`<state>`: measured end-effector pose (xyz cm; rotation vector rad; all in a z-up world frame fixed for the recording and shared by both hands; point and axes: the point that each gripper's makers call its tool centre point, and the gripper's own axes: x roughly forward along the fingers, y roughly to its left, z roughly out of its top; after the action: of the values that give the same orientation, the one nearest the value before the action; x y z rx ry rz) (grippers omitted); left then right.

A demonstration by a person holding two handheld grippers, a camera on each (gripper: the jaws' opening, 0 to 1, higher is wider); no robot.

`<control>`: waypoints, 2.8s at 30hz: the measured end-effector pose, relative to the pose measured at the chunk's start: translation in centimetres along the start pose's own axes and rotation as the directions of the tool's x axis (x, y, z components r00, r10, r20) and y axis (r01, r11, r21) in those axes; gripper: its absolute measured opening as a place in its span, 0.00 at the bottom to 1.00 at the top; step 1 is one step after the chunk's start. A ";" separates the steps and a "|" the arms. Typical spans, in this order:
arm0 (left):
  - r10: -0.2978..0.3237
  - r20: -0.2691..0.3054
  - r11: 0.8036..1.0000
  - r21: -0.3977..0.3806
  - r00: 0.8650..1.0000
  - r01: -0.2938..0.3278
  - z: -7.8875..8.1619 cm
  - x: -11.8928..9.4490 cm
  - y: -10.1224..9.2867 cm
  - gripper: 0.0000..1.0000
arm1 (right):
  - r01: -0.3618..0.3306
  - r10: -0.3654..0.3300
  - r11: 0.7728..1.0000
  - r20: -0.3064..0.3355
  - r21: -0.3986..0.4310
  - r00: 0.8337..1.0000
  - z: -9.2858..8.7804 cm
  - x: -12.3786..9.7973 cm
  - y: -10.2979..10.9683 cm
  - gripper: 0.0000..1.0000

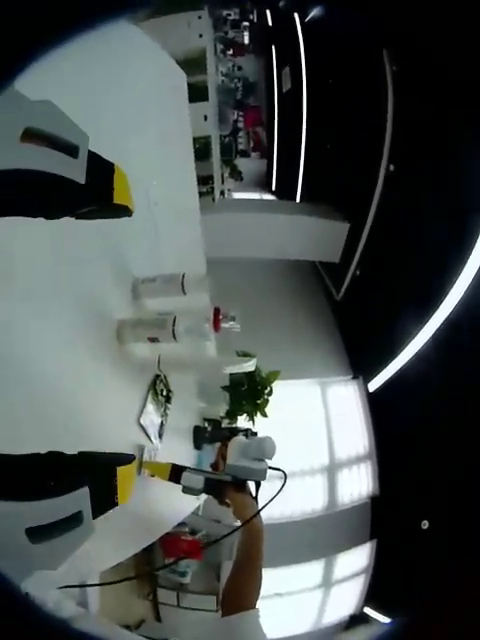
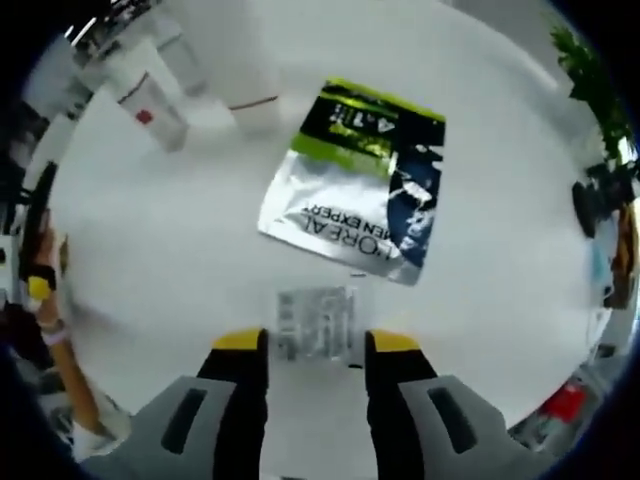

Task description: Arrange the skincare products in the storage area until every visible bottle or jar stands upright without overlapping.

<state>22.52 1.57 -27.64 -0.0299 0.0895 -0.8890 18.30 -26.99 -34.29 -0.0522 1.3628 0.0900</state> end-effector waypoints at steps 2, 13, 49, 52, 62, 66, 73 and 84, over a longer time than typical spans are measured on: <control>0.001 0.001 1.000 0.001 1.000 -0.001 0.0 0.0 0.0 1.00 | -0.009 0.009 1.000 0.028 -0.008 1.000 0.0 -0.4 0.6 0.37; -0.014 0.014 1.000 0.003 1.000 0.014 0.1 0.4 -0.5 1.00 | -0.089 0.103 0.992 0.170 -0.089 0.980 -0.5 -2.0 5.7 0.37; -0.014 0.062 1.000 -0.013 0.998 0.015 0.1 0.1 -0.6 0.92 | -0.139 0.346 0.936 0.772 -0.324 0.533 8.6 -7.8 18.3 0.37; -0.008 0.058 1.000 -0.016 0.998 0.009 0.0 0.0 -0.5 0.90 | -0.156 0.369 0.929 0.803 -0.336 0.469 9.5 -8.3 19.2 0.37; 0.091 0.065 0.994 0.055 0.994 -0.095 -0.2 -0.4 0.7 0.82 | -0.191 0.389 0.917 0.889 -0.350 0.241 11.4 -9.1 22.0 0.37; 0.092 0.070 0.994 0.058 0.993 -0.096 -0.2 -0.5 0.7 0.72 | -0.220 0.395 0.903 0.915 -0.369 0.087 11.4 -9.6 22.2 0.37; 0.096 0.066 0.993 0.062 0.993 -0.100 -0.4 -0.8 0.8 0.51 | -0.193 0.408 0.907 0.894 -0.374 0.184 11.8 -7.1 22.2 0.37; 0.051 0.068 0.999 0.017 0.996 -0.052 -0.5 -0.9 -0.3 0.35 | -0.093 0.454 0.891 0.880 -0.445 0.136 9.1 -7.5 24.7 0.37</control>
<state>21.73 2.08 -28.03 -0.0397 0.0187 -0.8367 23.28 -1.81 -24.70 0.0278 -0.0497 0.5665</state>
